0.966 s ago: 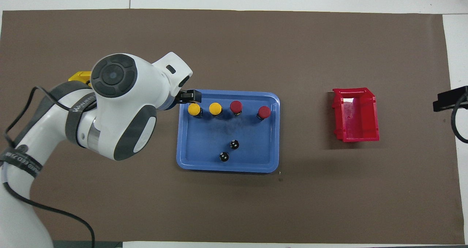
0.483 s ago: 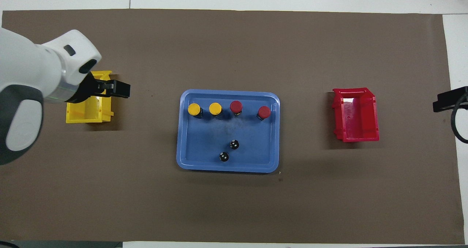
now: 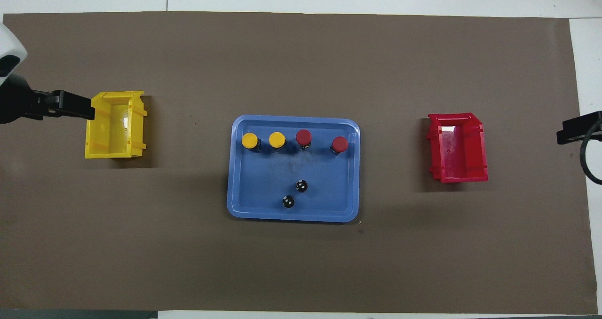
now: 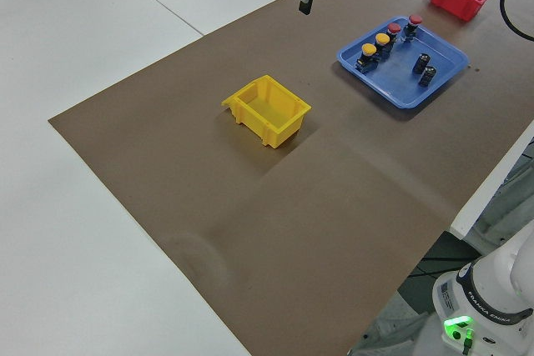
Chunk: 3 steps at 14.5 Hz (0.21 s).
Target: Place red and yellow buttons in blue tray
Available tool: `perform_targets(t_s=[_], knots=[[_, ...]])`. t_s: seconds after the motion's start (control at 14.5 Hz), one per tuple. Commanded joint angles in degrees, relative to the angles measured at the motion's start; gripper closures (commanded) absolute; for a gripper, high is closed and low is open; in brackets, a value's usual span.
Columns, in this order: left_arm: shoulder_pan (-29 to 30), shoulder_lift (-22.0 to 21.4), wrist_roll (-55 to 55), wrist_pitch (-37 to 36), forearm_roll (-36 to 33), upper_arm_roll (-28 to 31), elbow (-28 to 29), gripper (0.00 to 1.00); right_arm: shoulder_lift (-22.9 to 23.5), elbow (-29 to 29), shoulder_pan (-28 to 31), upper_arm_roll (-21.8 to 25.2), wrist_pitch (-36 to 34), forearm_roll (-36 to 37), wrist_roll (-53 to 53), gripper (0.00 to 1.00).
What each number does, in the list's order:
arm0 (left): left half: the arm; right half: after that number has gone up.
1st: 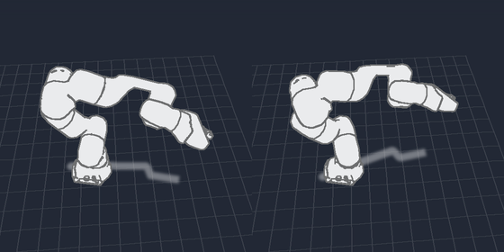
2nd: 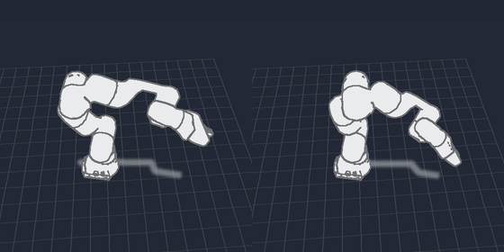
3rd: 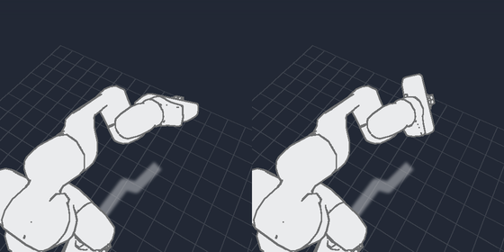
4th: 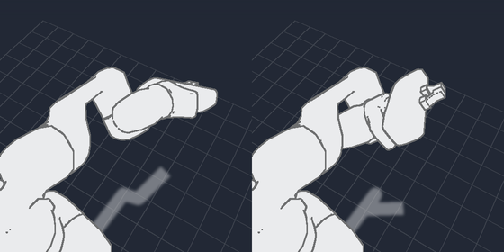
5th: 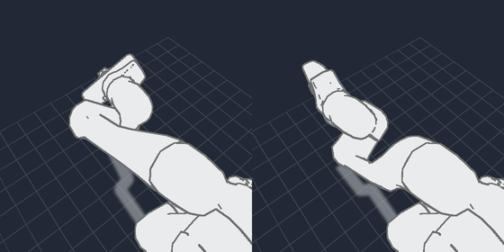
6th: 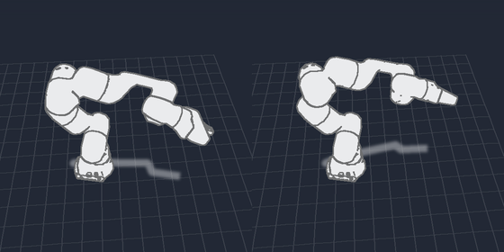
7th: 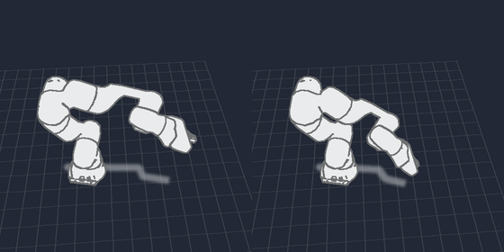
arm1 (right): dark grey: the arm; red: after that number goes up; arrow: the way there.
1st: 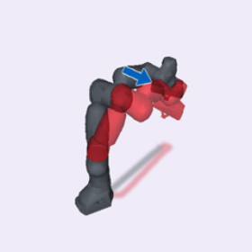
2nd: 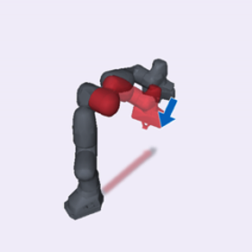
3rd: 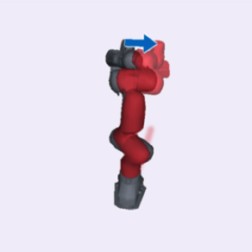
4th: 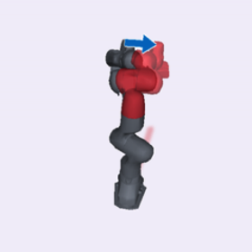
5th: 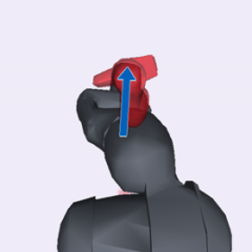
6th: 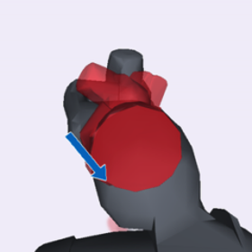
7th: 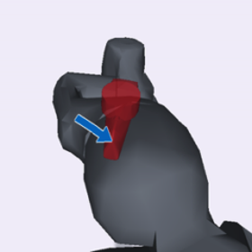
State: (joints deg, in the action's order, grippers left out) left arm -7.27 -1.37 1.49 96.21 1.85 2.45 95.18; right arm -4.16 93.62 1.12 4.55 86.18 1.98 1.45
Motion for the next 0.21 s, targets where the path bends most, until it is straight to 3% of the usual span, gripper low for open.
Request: perform_targets(t_s=[0.0, 0.14], knots=[[2.3, -0.1, 3.0, -1.5, 0.1, -0.5, -1.3, 0.00, -1.3, 1.3, 0.6, -0.4, -0.5, 0.7, 1.6, 0.00], [2.4, -0.1, 3.1, -1.6, 0.0, -0.4, -1.9, 0.00, -1.3, 1.4, 0.6, -0.4, -0.5, 0.7, 1.6, 0.00]])
